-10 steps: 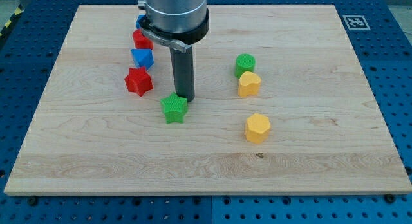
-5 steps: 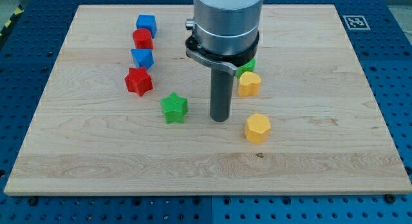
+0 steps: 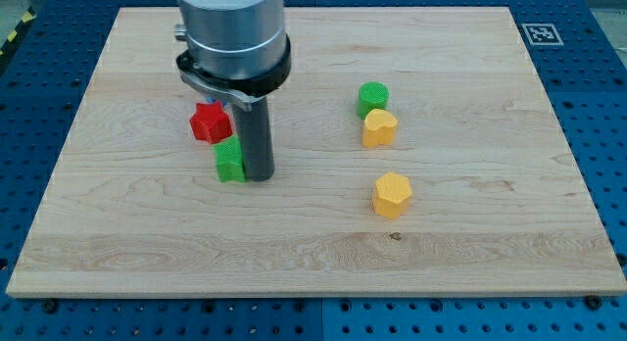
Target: Slide the green star to the bottom of the red star
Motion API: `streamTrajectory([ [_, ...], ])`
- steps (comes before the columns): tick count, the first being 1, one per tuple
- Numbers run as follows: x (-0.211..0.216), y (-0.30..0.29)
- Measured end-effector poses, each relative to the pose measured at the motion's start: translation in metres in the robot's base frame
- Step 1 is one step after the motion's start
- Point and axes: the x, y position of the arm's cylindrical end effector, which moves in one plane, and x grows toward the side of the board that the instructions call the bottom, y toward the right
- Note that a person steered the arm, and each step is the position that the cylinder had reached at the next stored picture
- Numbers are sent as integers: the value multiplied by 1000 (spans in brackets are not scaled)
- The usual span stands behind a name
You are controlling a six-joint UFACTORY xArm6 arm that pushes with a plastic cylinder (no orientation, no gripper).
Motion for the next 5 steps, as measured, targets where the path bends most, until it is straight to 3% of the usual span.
streamTrajectory([
  [2,-1,-12],
  [3,-1,41],
  [5,-4,200],
])
